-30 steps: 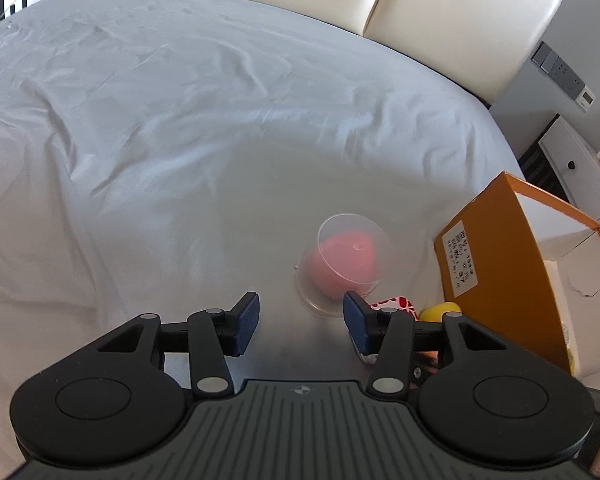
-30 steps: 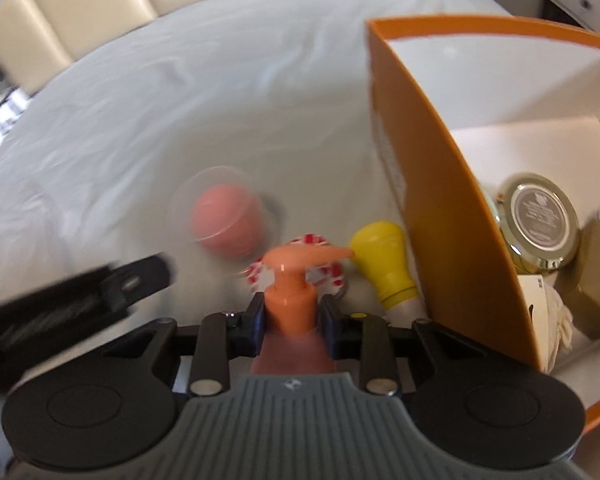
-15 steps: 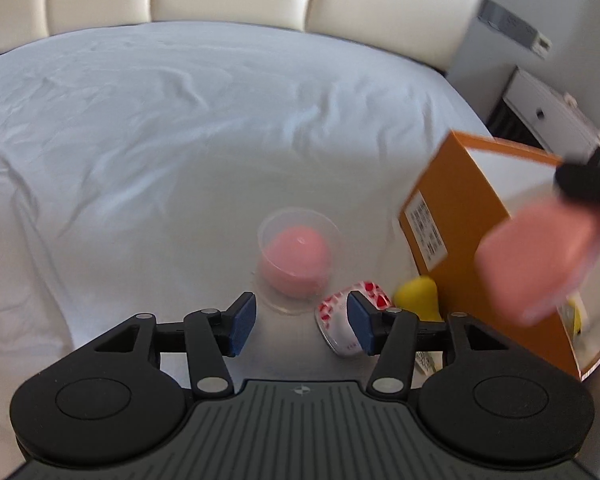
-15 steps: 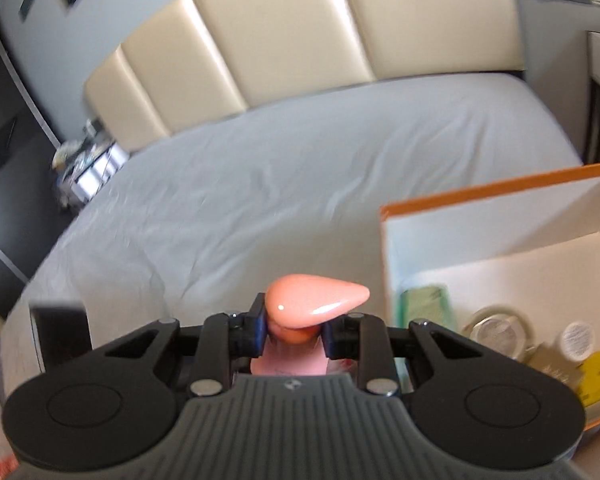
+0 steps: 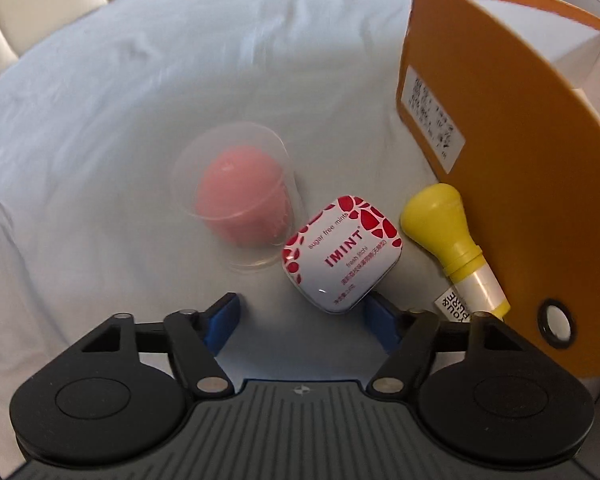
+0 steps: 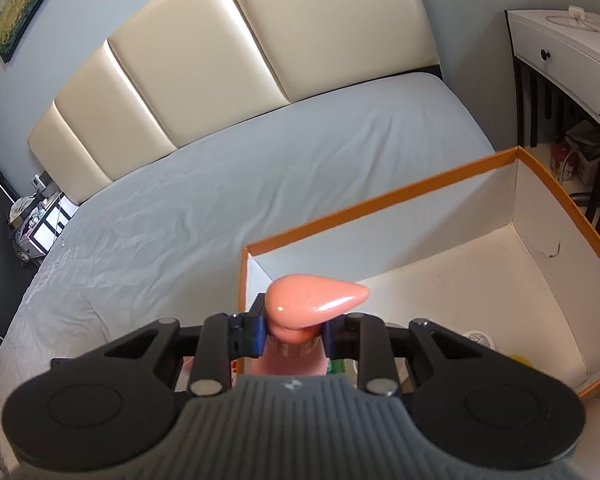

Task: Organize rigid objects
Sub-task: 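Carry the pink bottle over the box with the right gripper while the left approaches the IMINT tin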

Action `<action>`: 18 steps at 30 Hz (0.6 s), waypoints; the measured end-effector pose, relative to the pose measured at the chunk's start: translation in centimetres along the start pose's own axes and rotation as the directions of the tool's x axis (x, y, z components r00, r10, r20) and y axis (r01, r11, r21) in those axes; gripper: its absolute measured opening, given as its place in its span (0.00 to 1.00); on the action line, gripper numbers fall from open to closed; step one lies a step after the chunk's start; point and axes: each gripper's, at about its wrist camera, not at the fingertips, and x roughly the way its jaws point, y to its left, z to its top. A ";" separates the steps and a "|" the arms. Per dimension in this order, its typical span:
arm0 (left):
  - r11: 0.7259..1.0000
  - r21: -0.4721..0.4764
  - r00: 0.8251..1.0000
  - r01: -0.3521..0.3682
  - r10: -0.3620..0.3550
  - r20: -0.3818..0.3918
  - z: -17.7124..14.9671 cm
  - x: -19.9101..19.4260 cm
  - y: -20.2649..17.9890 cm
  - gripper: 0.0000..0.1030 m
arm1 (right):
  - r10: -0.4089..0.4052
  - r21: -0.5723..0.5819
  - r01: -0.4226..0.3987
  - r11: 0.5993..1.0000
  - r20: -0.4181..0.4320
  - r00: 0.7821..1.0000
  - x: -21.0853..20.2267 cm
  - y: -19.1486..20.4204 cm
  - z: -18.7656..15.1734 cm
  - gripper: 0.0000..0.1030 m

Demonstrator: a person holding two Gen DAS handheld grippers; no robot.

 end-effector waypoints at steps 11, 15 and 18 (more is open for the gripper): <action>0.998 -0.027 0.997 0.065 -0.063 0.044 -0.2 -1.0 0.5 0.13 | -0.005 0.002 0.005 1.000 -0.010 1.000 1.5 -2.3 0.1 0.25; 0.986 -0.029 0.986 0.166 -0.166 -0.004 -0.7 -1.5 0.8 0.11 | -0.010 0.005 0.010 1.000 -0.006 1.000 1.3 -3.0 0.2 0.25; 0.988 -0.038 0.987 0.147 -0.144 0.065 -1.1 -2.7 1.2 0.21 | -0.015 0.006 0.015 1.000 -0.001 1.000 1.2 -3.4 0.1 0.25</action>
